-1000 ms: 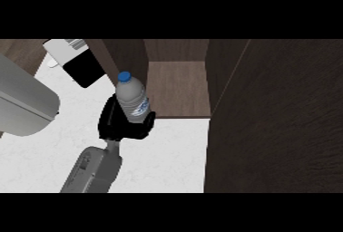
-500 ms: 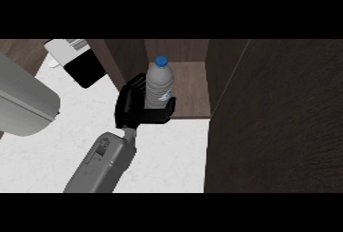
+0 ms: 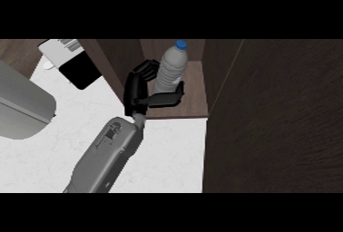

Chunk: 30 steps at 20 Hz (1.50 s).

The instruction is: Pick up the bottled water, place it into the cabinet and close the cabinet

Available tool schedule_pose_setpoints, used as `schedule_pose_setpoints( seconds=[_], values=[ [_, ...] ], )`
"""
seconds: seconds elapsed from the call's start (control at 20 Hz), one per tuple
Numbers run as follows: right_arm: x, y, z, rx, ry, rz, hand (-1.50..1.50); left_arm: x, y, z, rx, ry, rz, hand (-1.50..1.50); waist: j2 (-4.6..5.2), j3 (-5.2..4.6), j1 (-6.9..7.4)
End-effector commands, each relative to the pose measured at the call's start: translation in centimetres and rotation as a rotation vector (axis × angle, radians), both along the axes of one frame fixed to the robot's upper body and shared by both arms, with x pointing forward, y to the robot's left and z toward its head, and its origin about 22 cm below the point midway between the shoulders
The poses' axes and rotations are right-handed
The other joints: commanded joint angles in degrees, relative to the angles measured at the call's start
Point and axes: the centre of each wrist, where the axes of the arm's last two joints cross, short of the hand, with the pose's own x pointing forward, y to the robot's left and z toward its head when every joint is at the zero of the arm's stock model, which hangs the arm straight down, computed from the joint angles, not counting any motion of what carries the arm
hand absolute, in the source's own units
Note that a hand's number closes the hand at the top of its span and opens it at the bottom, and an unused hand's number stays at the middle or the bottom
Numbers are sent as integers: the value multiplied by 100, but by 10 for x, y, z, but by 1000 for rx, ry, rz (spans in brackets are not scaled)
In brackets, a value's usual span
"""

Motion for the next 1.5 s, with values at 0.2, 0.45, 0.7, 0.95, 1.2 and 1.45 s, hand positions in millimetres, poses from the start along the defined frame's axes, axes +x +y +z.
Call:
schedule_pose_setpoints(
  seconds=[0.2,0.45,0.7,0.95,1.2,1.45],
  values=[
    [-4,-1,2,8,-10,-4,-150,69,-14,41,127,29,-4,150,89,7,-128],
    [-6,-1,-1,12,-1,33,-150,76,-14,22,197,22,46,150,128,6,-230],
    [-10,-4,-9,3,25,29,-150,72,5,-10,289,4,98,150,161,5,-265],
    [-4,0,5,-8,-2,32,-150,84,20,0,430,30,174,150,141,4,-224],
    [11,-2,-15,3,-9,23,-150,85,31,-4,525,5,250,150,176,8,-210],
    [6,-13,-6,-7,-3,33,-150,82,37,-13,530,27,273,-150,202,3,-275]
  ],
)
